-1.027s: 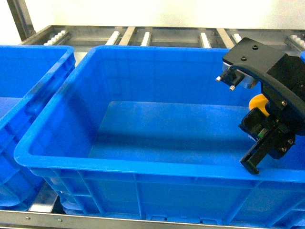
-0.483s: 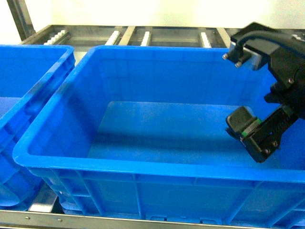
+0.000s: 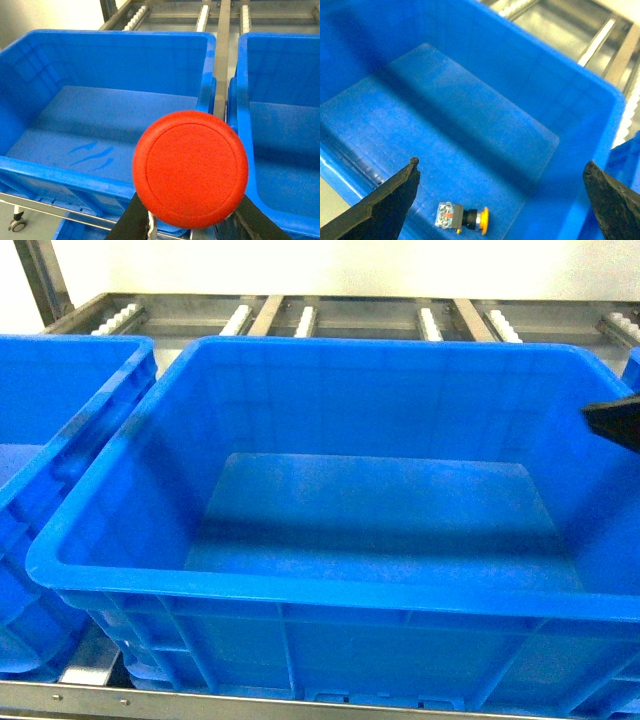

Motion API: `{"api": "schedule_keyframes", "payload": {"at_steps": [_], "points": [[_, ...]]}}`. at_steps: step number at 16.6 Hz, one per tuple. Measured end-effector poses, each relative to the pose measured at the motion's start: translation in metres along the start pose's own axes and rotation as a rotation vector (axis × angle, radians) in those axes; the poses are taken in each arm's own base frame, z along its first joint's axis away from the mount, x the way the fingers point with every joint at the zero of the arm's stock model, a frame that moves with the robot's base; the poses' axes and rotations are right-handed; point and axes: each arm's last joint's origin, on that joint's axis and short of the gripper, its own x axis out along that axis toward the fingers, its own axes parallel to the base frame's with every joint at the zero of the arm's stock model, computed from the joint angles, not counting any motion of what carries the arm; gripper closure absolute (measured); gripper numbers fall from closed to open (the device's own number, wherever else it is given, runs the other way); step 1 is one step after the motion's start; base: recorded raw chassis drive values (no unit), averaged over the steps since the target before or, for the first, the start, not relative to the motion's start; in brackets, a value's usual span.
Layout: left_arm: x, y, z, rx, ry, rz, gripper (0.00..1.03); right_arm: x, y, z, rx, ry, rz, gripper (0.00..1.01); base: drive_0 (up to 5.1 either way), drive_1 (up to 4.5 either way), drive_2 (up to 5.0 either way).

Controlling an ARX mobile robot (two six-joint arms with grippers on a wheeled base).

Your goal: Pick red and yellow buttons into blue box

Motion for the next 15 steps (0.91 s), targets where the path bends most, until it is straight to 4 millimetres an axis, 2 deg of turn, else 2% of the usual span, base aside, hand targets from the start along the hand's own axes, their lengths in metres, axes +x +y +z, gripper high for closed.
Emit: {"api": "schedule_keyframes", "payload": {"at_steps": [2,3,5,7,9,13,14,15], "points": [[0.0,0.0,0.0,0.0,0.0,0.0,0.83,-0.047,0.0,-0.021,-0.04,-0.221,-0.07,0.03,0.0,0.0,0.0],[0.0,0.0,0.0,0.0,0.0,0.0,0.83,-0.069,0.008,-0.026,-0.06,-0.311,-0.11,0.03,0.0,0.0,0.0],[0.0,0.0,0.0,0.0,0.0,0.0,0.83,-0.091,0.027,-0.046,-0.105,-0.408,-0.147,0.03,0.0,0.0,0.0],[0.0,0.0,0.0,0.0,0.0,0.0,0.83,-0.105,0.043,-0.068,-0.09,-0.417,-0.22,0.03,0.0,0.0,0.0],[0.0,0.0,0.0,0.0,0.0,0.0,0.83,-0.115,0.05,-0.089,-0.082,-0.461,-0.435,0.03,0.0,0.0,0.0],[0.001,0.0,0.001,-0.003,-0.005,-0.002,0.83,-0.112,0.054,-0.094,-0.061,-0.453,-0.492,0.03,0.0,0.0,0.0],[0.009,-0.002,0.005,-0.015,-0.016,-0.027,0.83,-0.112,0.054,-0.094,-0.06,-0.452,-0.492,0.03,0.0,0.0,0.0],[0.022,-0.005,0.018,-0.017,-0.026,-0.048,0.83,-0.112,0.054,-0.094,-0.061,-0.453,-0.492,0.03,0.0,0.0,0.0]]}}
